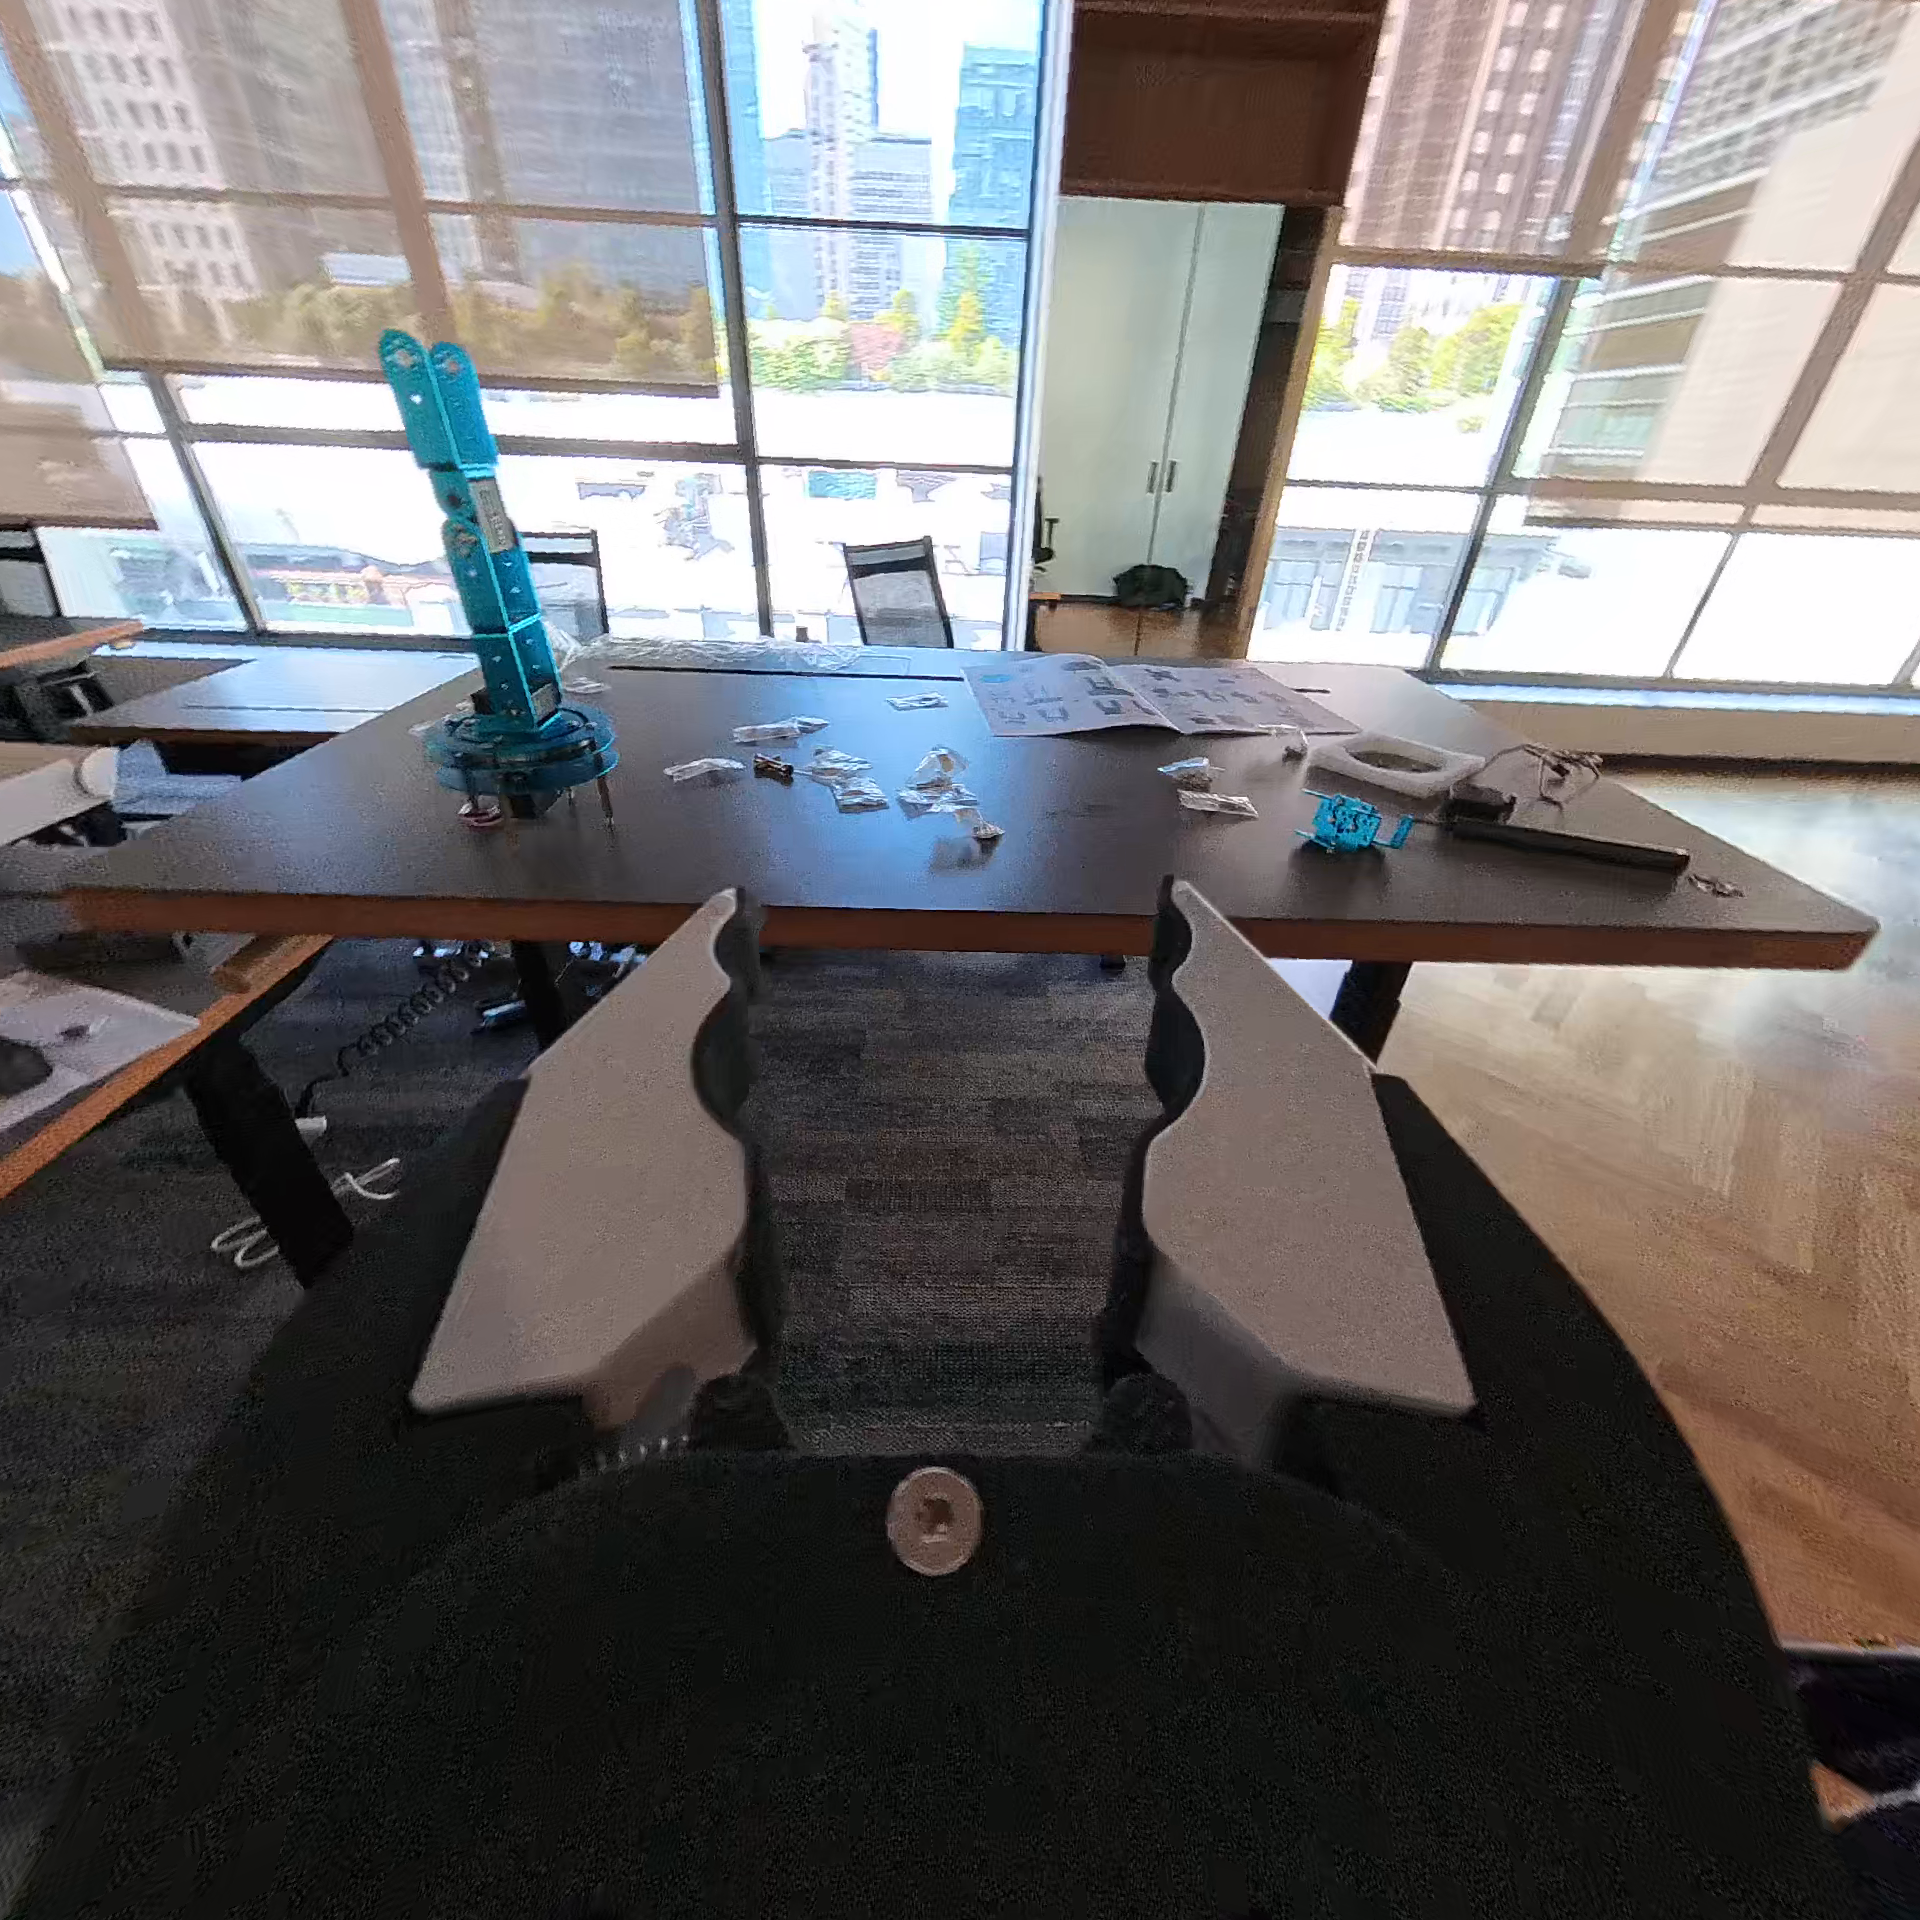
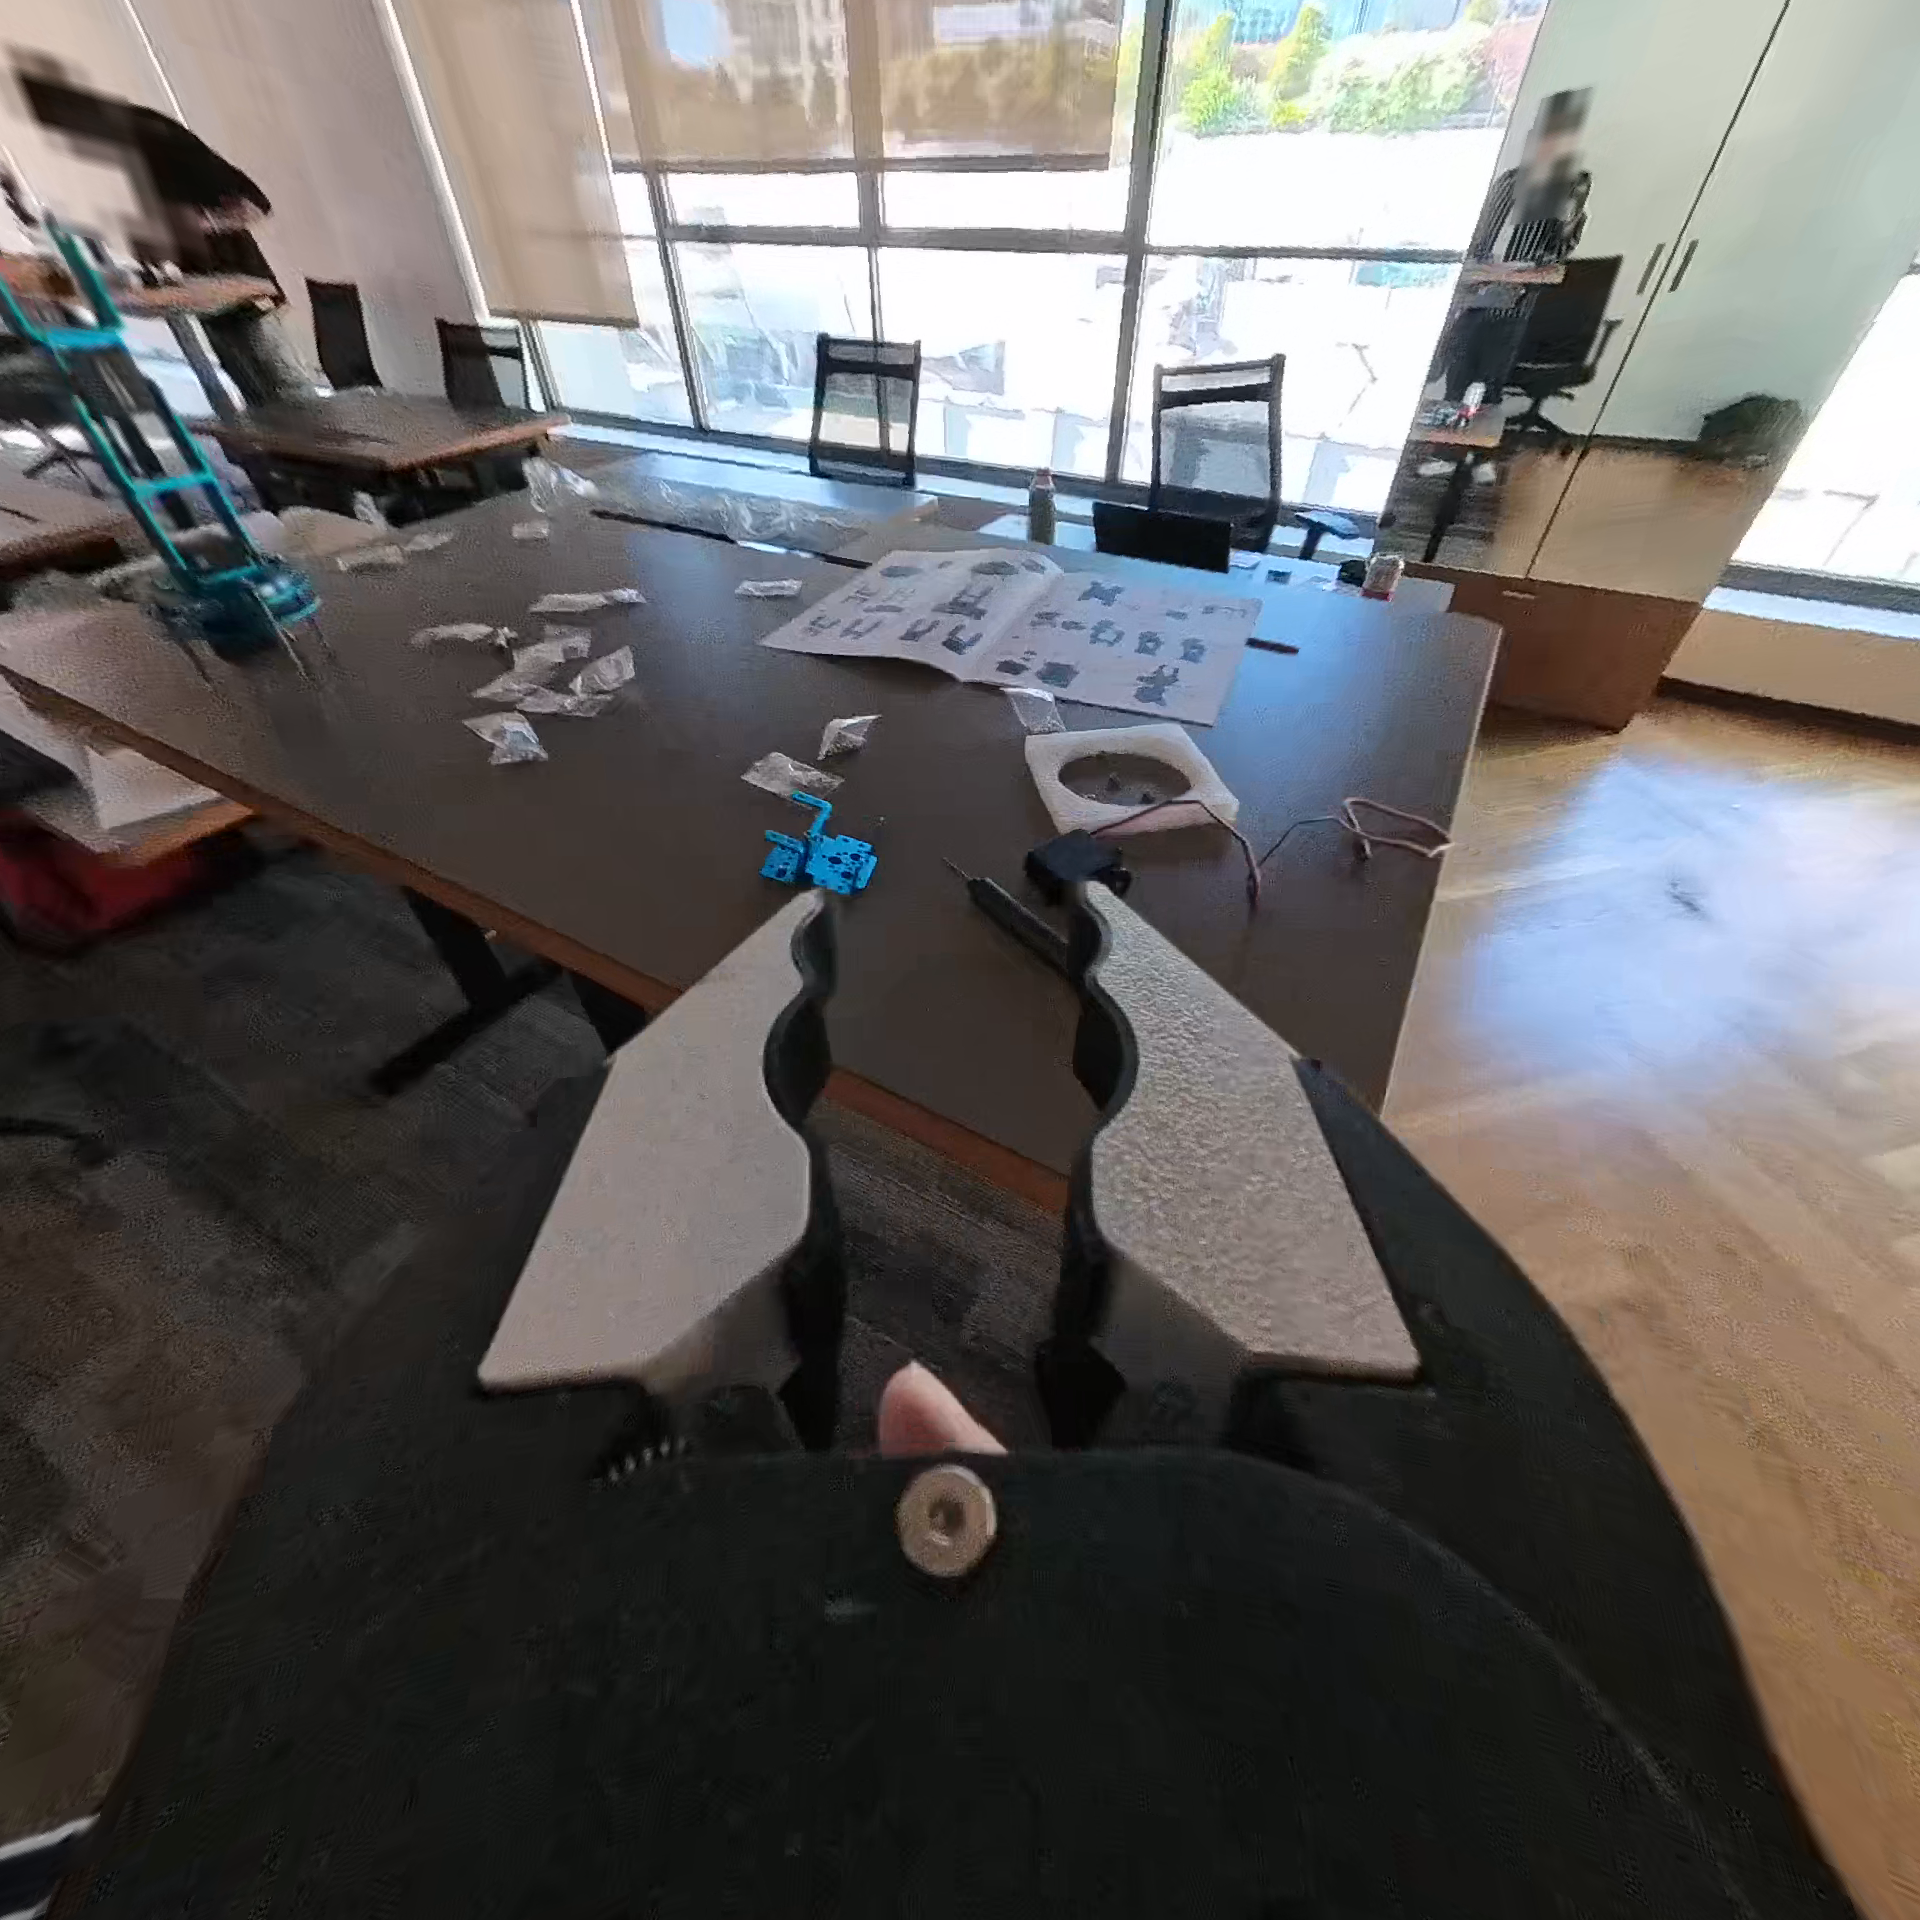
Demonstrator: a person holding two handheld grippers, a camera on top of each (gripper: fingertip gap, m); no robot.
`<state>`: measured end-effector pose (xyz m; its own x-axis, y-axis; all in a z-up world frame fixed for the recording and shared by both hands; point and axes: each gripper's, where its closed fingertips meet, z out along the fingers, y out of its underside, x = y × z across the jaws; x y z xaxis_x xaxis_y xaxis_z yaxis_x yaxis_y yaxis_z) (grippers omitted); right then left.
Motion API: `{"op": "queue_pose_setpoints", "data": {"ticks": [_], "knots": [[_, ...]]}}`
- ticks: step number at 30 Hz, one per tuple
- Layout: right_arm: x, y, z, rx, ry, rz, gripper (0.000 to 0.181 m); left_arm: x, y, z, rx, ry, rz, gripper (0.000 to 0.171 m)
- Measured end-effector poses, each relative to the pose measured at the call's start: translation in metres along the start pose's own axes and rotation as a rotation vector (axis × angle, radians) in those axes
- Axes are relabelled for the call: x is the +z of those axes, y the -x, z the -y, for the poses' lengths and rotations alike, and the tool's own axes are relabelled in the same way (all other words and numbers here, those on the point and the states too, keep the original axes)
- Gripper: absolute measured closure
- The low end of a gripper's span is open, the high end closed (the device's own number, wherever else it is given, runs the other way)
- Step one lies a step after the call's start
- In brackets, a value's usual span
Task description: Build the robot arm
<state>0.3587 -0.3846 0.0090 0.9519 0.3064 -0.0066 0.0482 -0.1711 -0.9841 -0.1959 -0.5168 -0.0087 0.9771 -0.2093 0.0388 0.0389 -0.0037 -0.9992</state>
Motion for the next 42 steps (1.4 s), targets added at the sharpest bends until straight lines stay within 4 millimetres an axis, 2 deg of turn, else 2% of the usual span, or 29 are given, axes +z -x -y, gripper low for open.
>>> {"op": "queue_pose_setpoints", "data": {"ticks": [2, 5, 9, 11, 13, 16, 18, 21, 24, 26, 29, 33, 38, 42], "knots": [[-0.003, -0.008, 0.003, 0.043, -0.038, 0.028, 0.137, 0.011, 0.002, -0.002, 0.021, 0.007, -0.033, 0.099], [-0.004, -0.020, 0.025, 0.037, -0.149, 0.037, 0.138, 0.042, -0.008, -0.002, 0.024, 0.028, -0.128, 0.104], [0.016, -0.024, 0.046, 0.092, -0.194, 0.145, 0.132, 0.092, -0.035, 0.005, 0.003, 0.044, -0.269, 0.108], [0.033, -0.026, 0.051, 0.101, -0.193, 0.197, 0.131, 0.120, -0.047, 0.004, 0.019, 0.055, -0.315, 0.110], [0.051, -0.037, 0.053, 0.061, -0.195, 0.193, 0.133, 0.150, -0.061, -0.001, 0.033, 0.063, -0.360, 0.111], [0.079, -0.065, 0.055, -0.022, -0.214, 0.150, 0.136, 0.200, -0.083, -0.005, 0.046, 0.043, -0.425, 0.113], [0.098, -0.086, 0.064, -0.046, -0.284, 0.154, 0.129, 0.239, -0.095, -0.001, 0.042, 0.019, -0.447, 0.117], [0.136, -0.111, 0.074, 0.057, -0.304, 0.244, 0.117, 0.297, -0.119, 0.015, -0.020, 0.003, -0.518, 0.115], [0.182, -0.144, 0.065, 0.018, -0.289, 0.204, 0.123, 0.345, -0.139, 0.020, 0.031, 0.008, -0.553, 0.115], [0.208, -0.157, 0.062, 0.007, -0.304, 0.180, 0.126, 0.369, -0.153, 0.021, 0.035, 0.026, -0.565, 0.115], [0.238, -0.154, 0.061, -0.004, -0.338, 0.217, 0.127, 0.394, -0.172, 0.022, 0.040, 0.038, -0.598, 0.115], [0.274, -0.138, 0.045, -0.019, -0.334, 0.297, 0.125, 0.432, -0.178, 0.007, 0.049, 0.068, -0.617, 0.116], [0.296, -0.134, 0.031, 0.069, -0.365, 0.317, 0.125, 0.469, -0.197, 0.001, -0.097, 0.086, -0.717, 0.116], [0.315, -0.143, 0.013, -0.032, -0.289, 0.265, 0.127, 0.491, -0.199, -0.022, -0.006, 0.090, -0.670, 0.116]]}}
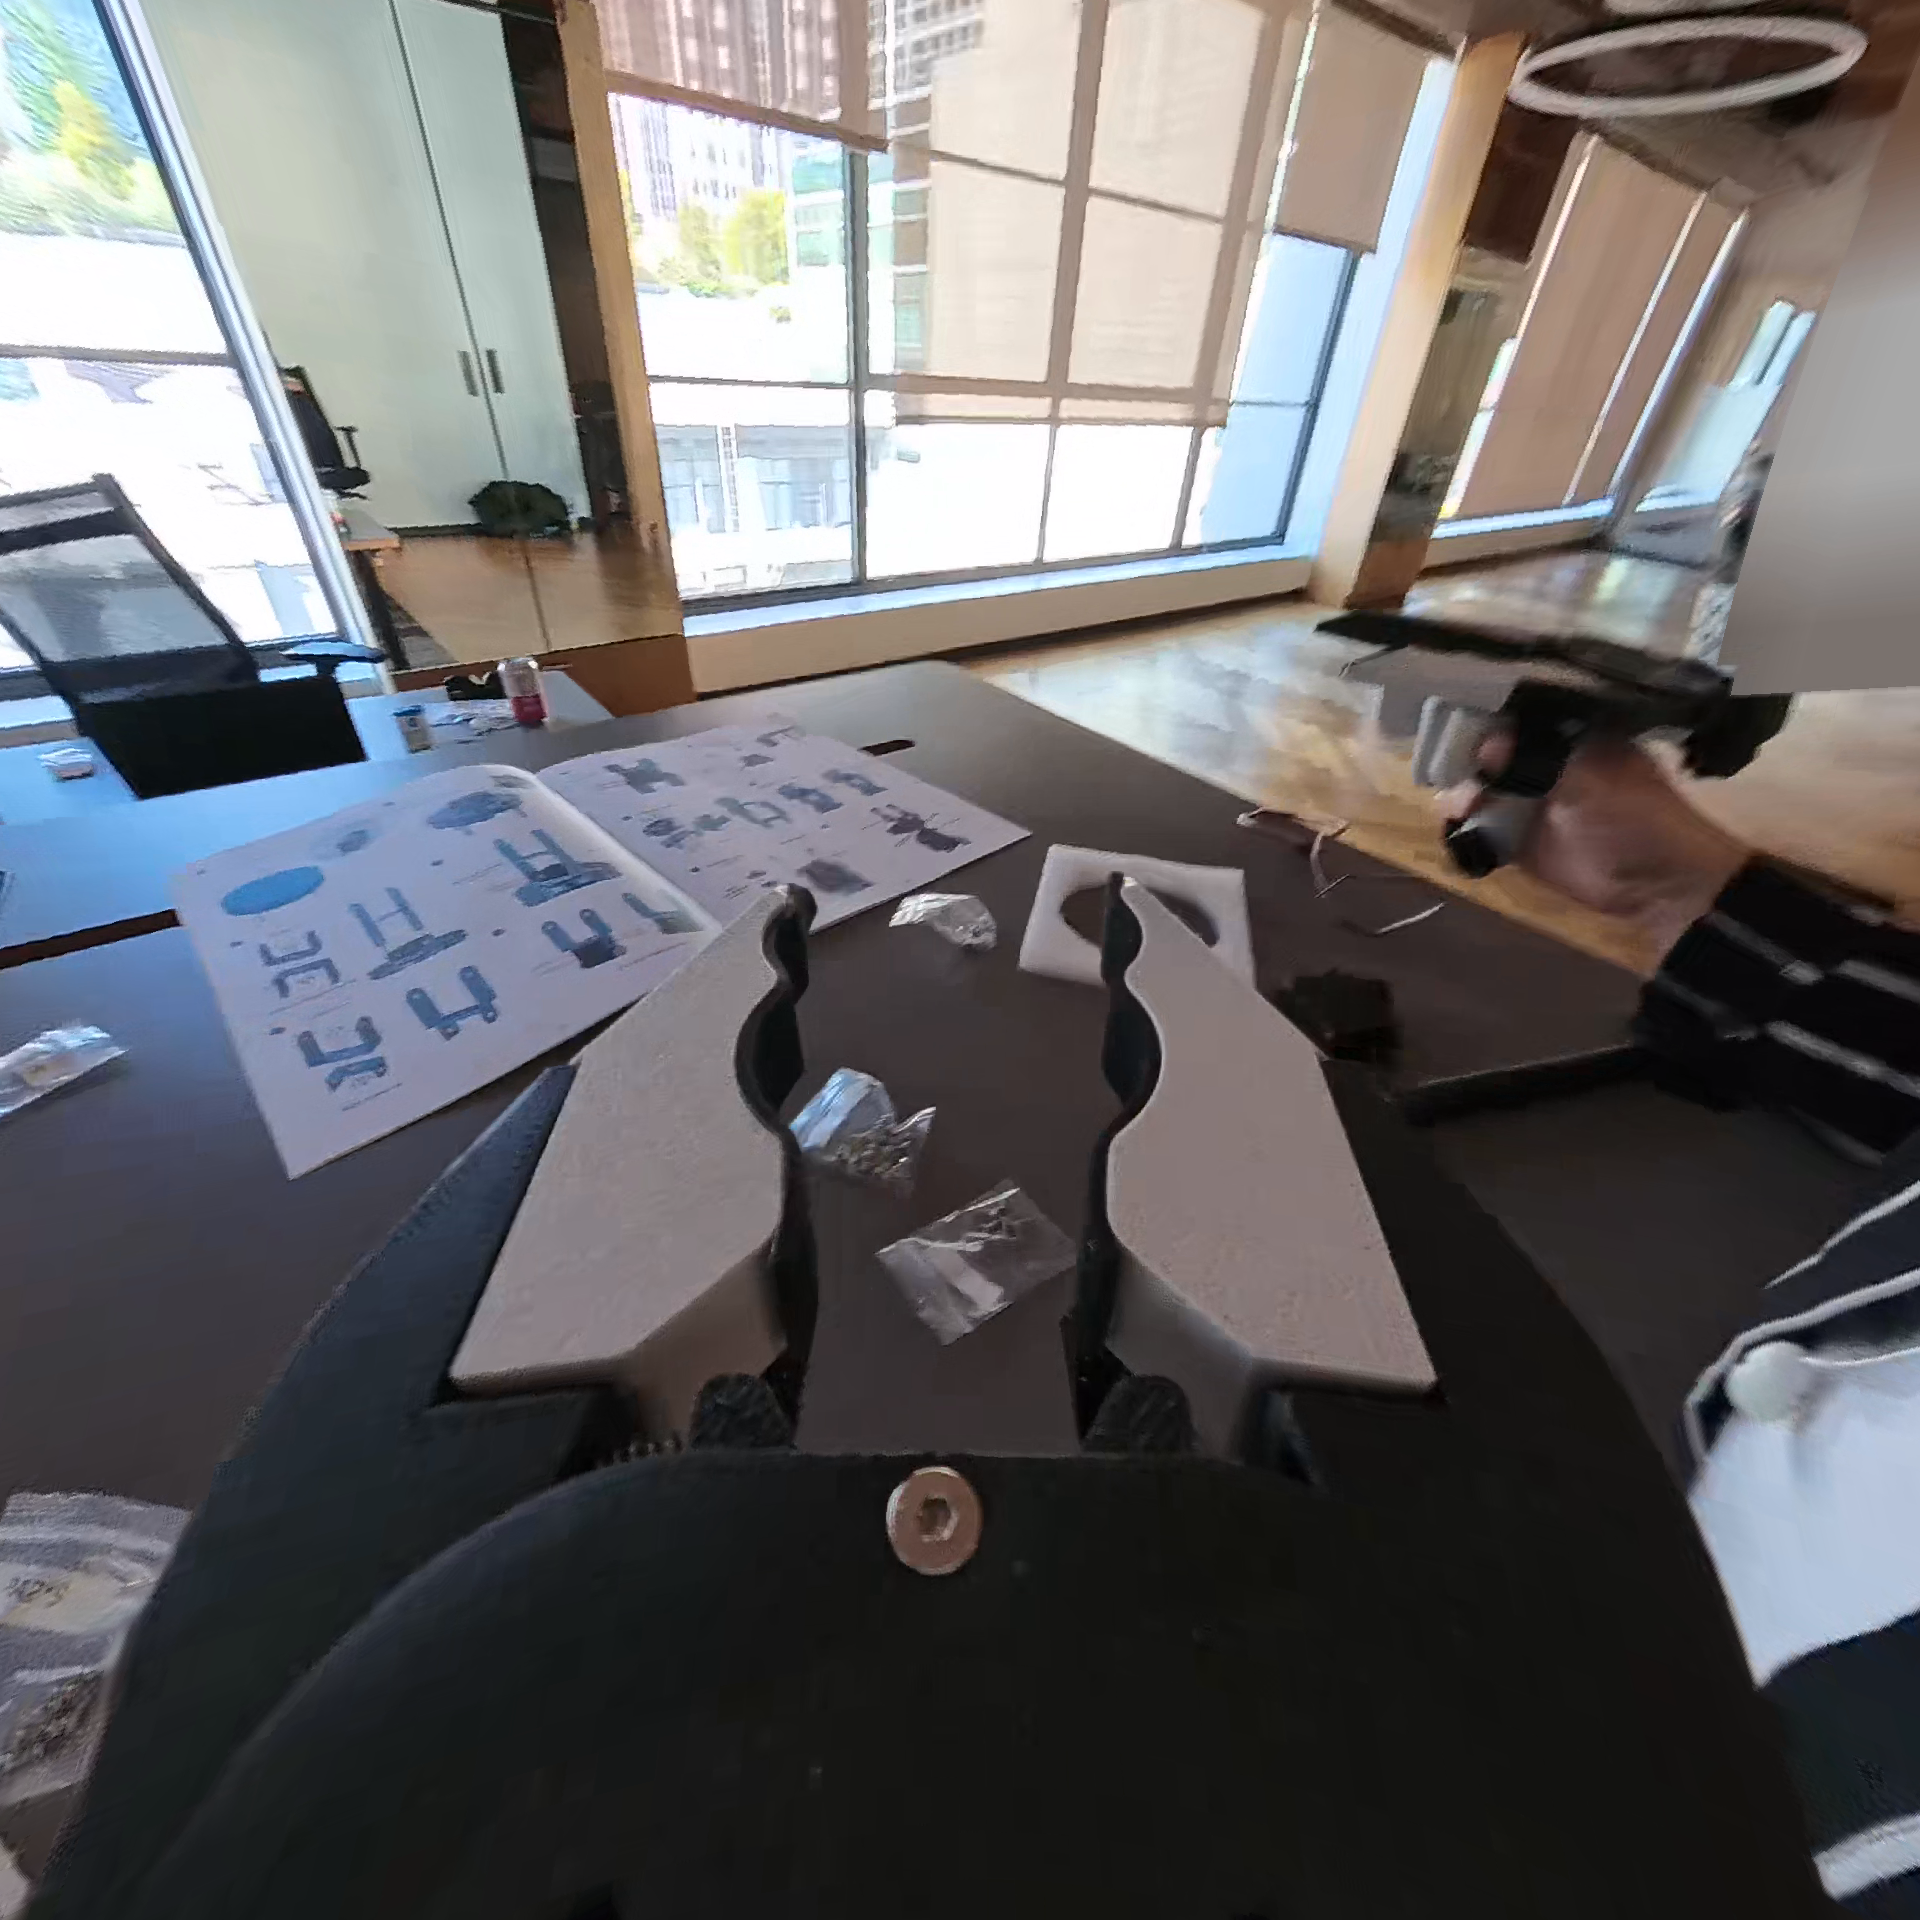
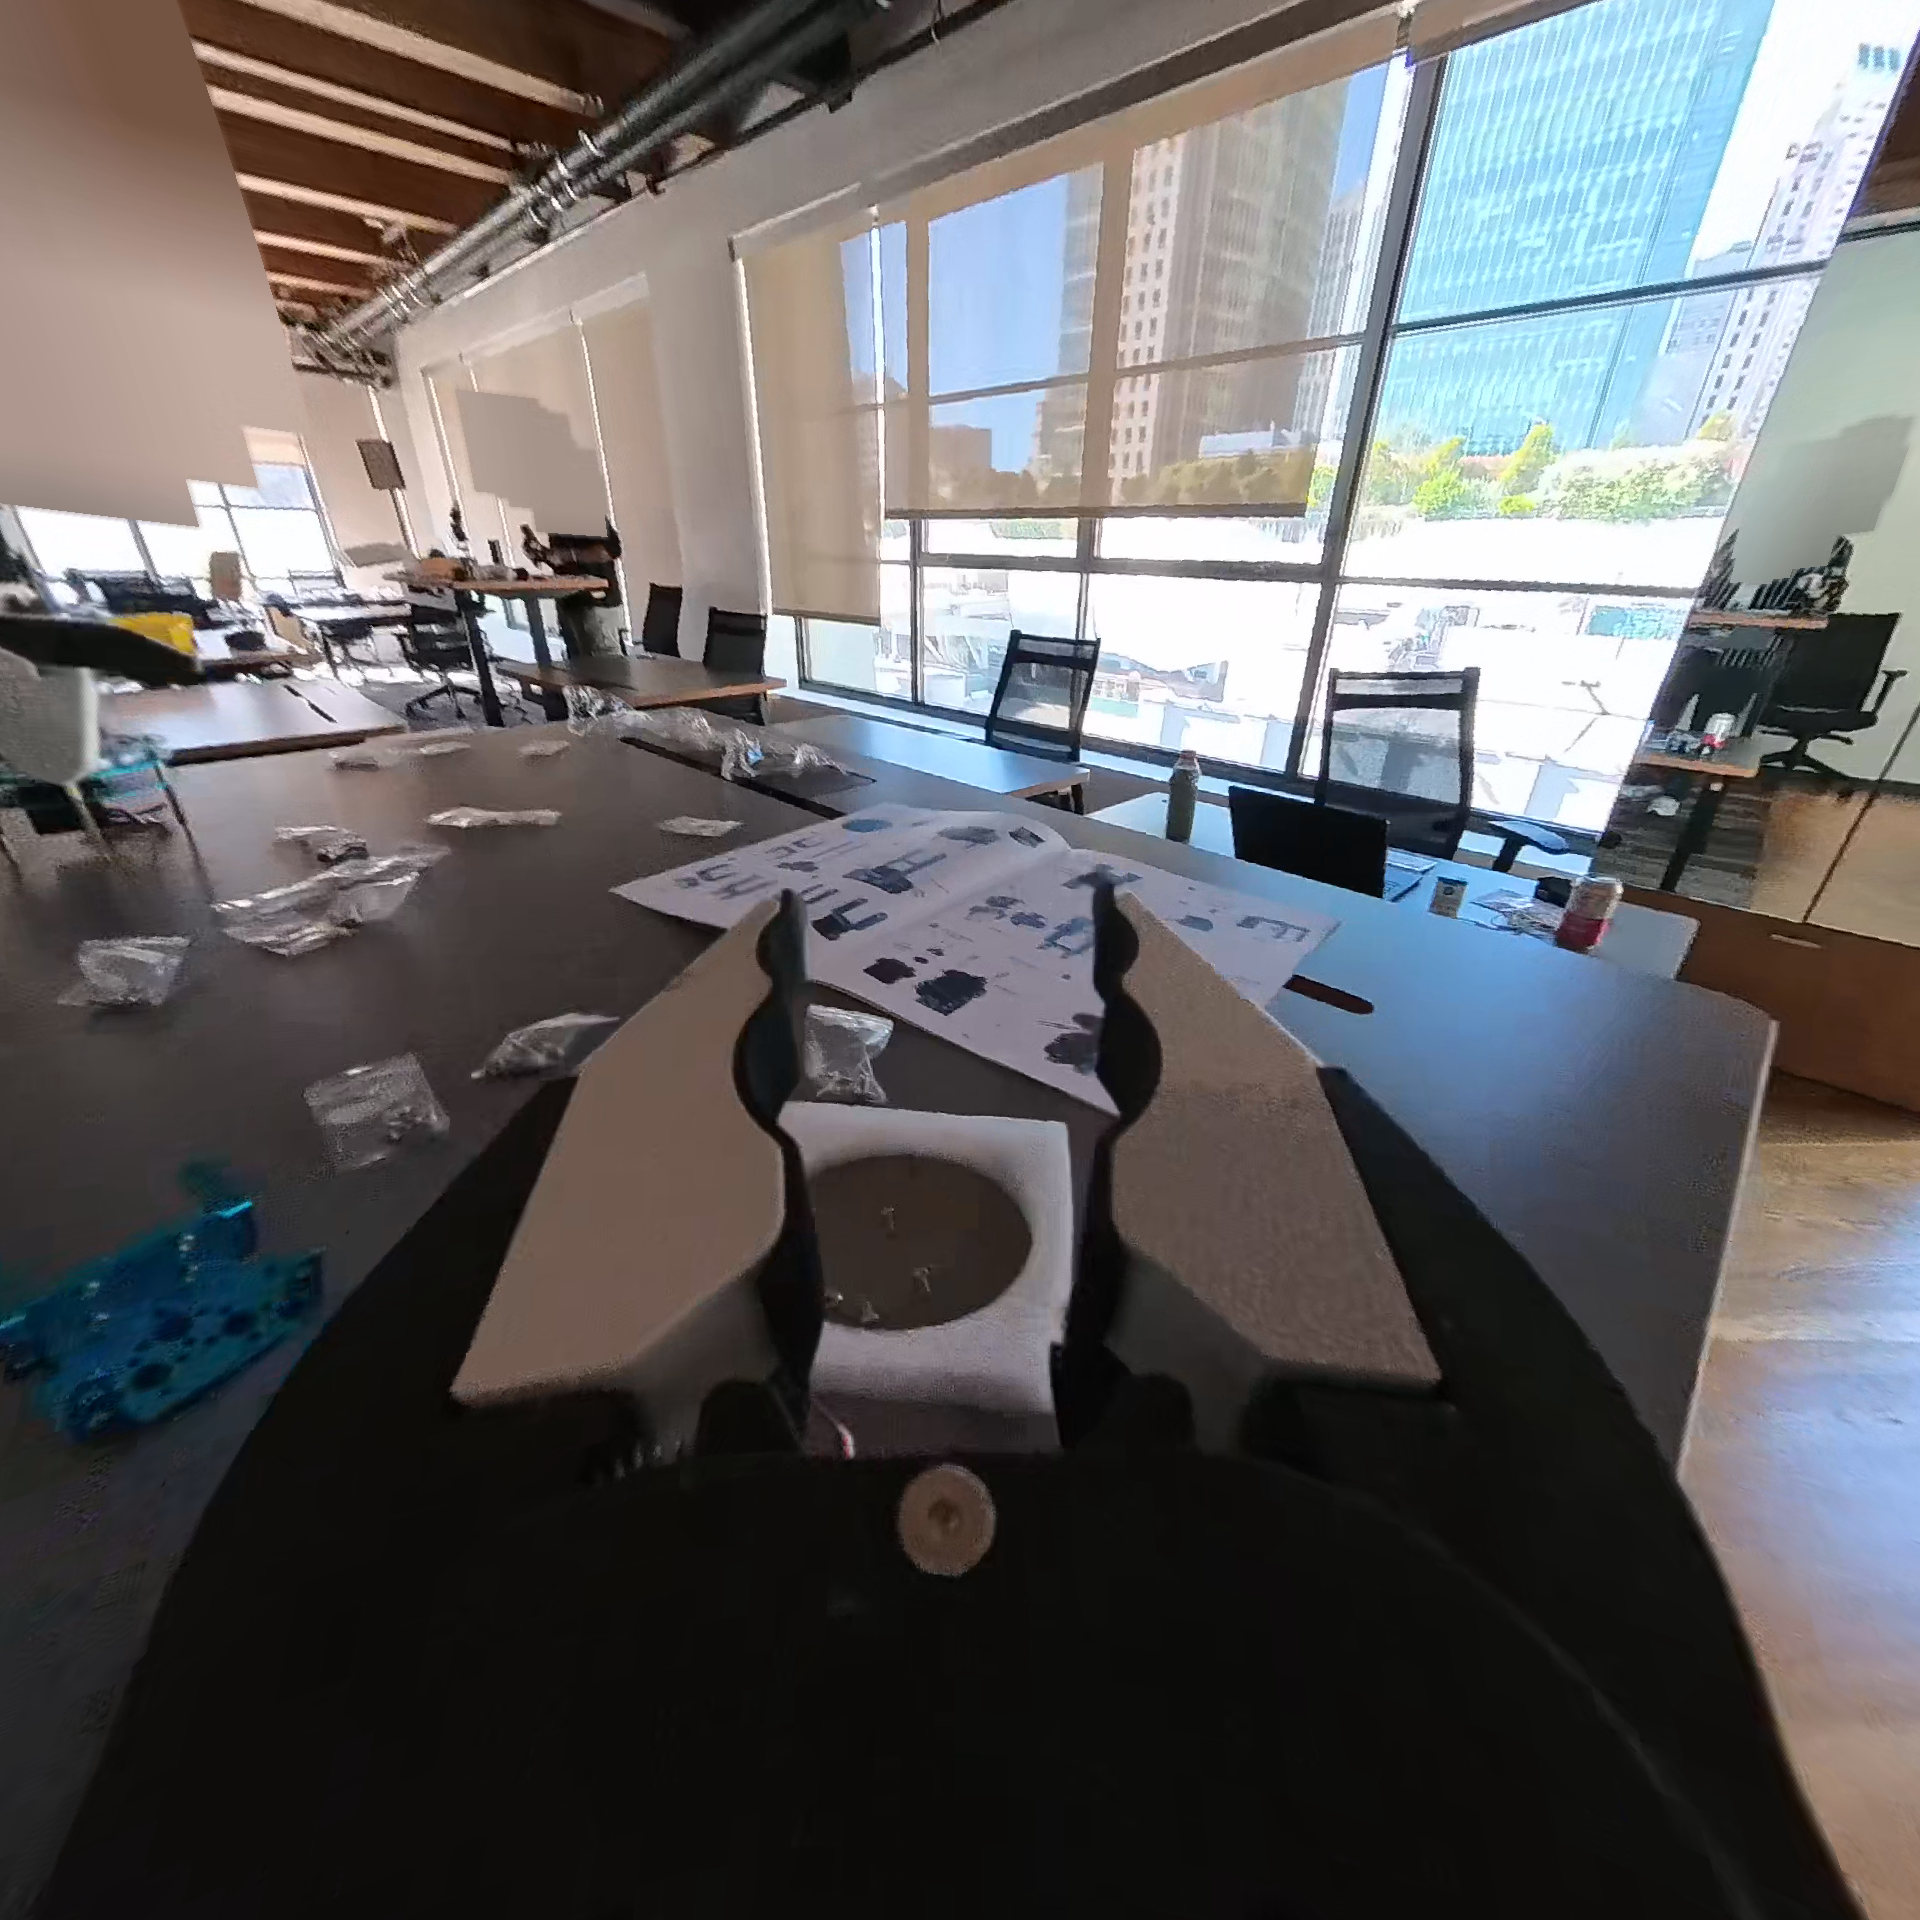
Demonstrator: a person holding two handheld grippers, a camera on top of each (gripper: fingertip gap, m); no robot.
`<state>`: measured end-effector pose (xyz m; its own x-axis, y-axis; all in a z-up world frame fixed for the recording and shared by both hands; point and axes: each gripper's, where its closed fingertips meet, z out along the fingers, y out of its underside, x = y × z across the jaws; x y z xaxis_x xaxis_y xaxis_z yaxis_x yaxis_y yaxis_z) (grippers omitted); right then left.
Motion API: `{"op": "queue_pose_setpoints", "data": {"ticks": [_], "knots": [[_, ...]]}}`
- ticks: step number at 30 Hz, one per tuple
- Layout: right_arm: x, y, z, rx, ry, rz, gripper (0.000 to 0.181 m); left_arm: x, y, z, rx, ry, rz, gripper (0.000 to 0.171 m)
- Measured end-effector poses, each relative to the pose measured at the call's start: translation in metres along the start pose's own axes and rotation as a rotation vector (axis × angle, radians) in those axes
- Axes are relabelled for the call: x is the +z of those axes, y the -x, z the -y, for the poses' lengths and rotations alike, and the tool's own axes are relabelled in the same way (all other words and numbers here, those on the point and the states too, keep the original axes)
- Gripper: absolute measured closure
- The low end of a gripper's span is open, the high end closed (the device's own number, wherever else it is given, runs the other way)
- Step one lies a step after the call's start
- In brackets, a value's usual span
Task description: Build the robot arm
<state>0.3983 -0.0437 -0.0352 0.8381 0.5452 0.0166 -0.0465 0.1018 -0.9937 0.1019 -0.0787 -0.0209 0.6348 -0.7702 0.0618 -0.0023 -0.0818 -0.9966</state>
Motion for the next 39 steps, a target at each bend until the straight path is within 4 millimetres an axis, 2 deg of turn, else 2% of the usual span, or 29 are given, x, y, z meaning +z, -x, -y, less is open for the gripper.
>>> {"op": "queue_pose_setpoints", "data": {"ticks": [6, 10, 14, 21, 26, 29, 31, 32, 35, 39], "knots": [[0.002, -0.001, 0.002, -0.123, -0.003, -0.030, 0.129, 0.024, 0.003, -0.036, 0.054, 0.109, -0.030, 0.116], [-0.001, -0.003, 0.009, -0.139, -0.026, -0.033, 0.129, 0.035, 0.008, -0.040, 0.033, 0.107, -0.047, 0.117], [0.000, -0.002, 0.002, -0.078, -0.007, -0.003, 0.137, 0.044, 0.007, -0.044, 0.017, 0.104, -0.057, 0.118], [0.009, 0.015, -0.007, -0.221, 0.024, 0.015, 0.135, 0.040, 0.000, -0.056, 0.028, 0.152, -0.044, 0.118], [0.016, 0.027, -0.033, -0.394, 0.147, 0.030, 0.136, 0.026, -0.001, -0.051, 0.034, 0.152, -0.015, 0.118], [0.017, 0.030, -0.038, -0.519, 0.175, -0.003, 0.140, 0.019, -0.020, -0.067, 0.018, 0.237, -0.119, 0.129], [0.018, 0.035, -0.039, -0.551, 0.168, 0.008, 0.140, 0.016, -0.041, -0.085, -0.013, 0.321, -0.228, 0.127], [0.019, 0.035, -0.038, -0.562, 0.165, 0.005, 0.140, 0.015, -0.051, -0.093, -0.024, 0.363, -0.275, 0.122], [0.018, 0.035, -0.035, -0.582, 0.149, -0.003, 0.139, 0.019, -0.078, -0.114, 0.010, 0.462, -0.347, 0.092], [0.018, 0.041, -0.035, -0.587, 0.147, 0.023, 0.139, 0.024, -0.105, -0.142, 0.055, 0.624, -0.424, 0.082]]}}
